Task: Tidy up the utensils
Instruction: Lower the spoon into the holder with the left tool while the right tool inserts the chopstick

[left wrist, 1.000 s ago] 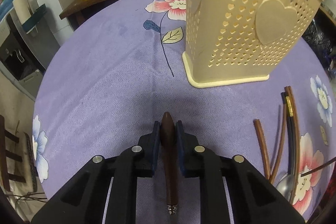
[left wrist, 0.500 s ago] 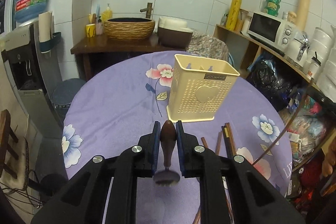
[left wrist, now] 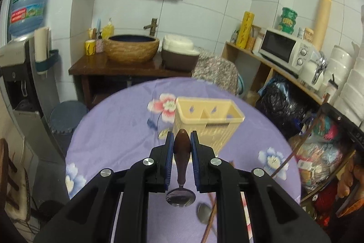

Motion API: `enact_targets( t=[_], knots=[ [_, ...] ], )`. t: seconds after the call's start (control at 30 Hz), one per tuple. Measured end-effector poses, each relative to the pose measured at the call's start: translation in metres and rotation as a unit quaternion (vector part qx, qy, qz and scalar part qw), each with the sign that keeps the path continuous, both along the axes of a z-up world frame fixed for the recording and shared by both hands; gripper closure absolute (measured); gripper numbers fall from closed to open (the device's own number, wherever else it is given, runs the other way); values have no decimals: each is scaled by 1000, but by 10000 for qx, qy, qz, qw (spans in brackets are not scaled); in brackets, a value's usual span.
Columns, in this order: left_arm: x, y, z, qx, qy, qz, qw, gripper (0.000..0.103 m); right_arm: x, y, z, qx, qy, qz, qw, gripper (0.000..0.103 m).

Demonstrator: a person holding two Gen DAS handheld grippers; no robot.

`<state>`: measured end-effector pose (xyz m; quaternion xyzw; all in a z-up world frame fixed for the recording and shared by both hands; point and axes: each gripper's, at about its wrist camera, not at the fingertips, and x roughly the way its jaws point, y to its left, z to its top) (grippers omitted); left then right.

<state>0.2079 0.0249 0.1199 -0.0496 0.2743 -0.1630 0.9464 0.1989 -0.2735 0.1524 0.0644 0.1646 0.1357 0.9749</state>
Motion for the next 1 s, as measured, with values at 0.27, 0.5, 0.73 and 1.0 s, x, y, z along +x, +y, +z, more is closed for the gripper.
enact_targets(
  t=[0.27,0.5,0.73,1.0],
  knots=[
    [53,-29,94,-95,-788,255,9965,87,55,26,101,180,-863,-99,9961,95],
    [106,-56,57,-1,-447,453,9980,87,106,59,83,-207,-834,-380,9956,95],
    [127,-60,-15,107,206,414,9989,87,142,73,3,-385,-48,-319,9987,94],
    [135,-58,-47,212,509,375,9978,87,156,67,-30,-256,327,-395,9984,95]
  ],
)
